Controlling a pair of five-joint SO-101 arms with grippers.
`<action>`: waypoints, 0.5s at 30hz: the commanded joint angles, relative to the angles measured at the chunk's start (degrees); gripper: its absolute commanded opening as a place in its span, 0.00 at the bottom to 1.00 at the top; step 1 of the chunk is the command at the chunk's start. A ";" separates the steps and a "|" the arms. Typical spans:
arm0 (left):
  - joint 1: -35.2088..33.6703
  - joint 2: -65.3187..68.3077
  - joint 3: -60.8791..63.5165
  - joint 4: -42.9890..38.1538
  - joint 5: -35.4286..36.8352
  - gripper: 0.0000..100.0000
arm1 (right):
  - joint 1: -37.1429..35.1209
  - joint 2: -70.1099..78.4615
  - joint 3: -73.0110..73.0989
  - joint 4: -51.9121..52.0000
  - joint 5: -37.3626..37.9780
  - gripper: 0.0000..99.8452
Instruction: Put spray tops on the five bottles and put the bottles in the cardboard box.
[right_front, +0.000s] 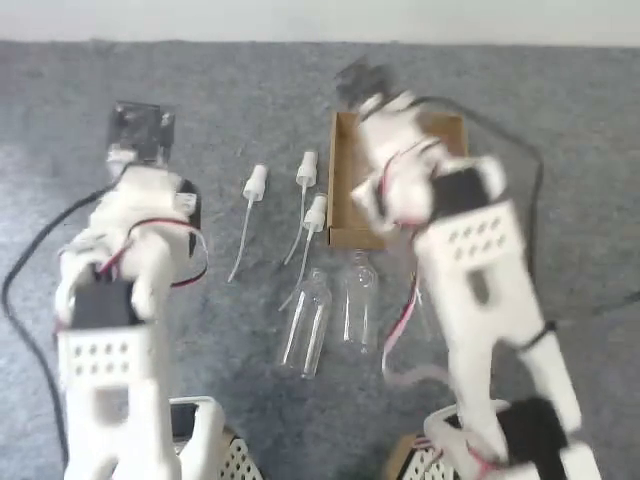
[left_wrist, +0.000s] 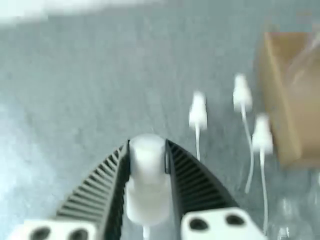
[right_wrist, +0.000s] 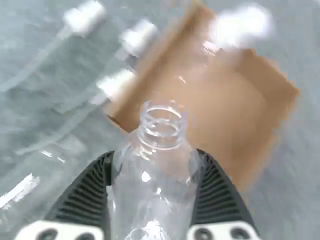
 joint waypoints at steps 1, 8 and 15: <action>-0.18 -11.43 -2.95 -1.14 6.86 0.01 | -7.60 -10.42 15.56 -15.69 -0.79 0.01; 0.09 -15.56 -3.21 -11.87 21.19 0.01 | -17.01 -14.02 27.87 -25.36 -0.26 0.01; 0.53 -14.59 -4.35 -18.90 31.12 0.01 | -18.59 -15.69 30.86 -27.30 -2.02 0.01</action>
